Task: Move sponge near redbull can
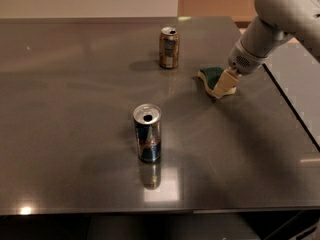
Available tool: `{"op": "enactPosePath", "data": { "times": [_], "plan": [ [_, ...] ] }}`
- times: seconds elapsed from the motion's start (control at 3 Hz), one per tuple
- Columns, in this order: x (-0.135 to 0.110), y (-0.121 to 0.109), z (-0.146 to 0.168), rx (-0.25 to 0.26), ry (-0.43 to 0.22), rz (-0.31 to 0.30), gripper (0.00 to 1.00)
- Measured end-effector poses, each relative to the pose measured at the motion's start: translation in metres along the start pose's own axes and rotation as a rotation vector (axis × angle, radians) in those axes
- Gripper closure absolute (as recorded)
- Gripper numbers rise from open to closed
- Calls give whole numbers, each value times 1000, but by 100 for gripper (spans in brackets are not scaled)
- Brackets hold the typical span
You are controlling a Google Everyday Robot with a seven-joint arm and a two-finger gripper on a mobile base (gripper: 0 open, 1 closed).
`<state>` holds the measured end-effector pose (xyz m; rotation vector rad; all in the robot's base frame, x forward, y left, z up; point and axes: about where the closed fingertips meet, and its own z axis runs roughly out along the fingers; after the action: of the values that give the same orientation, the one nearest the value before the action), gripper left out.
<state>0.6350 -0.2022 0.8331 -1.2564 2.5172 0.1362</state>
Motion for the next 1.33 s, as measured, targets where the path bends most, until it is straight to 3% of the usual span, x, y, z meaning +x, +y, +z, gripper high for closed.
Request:
{"op": "enactPosePath", "data": {
  "times": [0.33, 0.67, 1.33],
  "plan": [
    [-1, 6, -8, 24, 6, -24, 100],
    [1, 15, -13, 22, 5, -45, 100],
    [12, 122, -51, -67, -36, -265, 100]
  ]
}}
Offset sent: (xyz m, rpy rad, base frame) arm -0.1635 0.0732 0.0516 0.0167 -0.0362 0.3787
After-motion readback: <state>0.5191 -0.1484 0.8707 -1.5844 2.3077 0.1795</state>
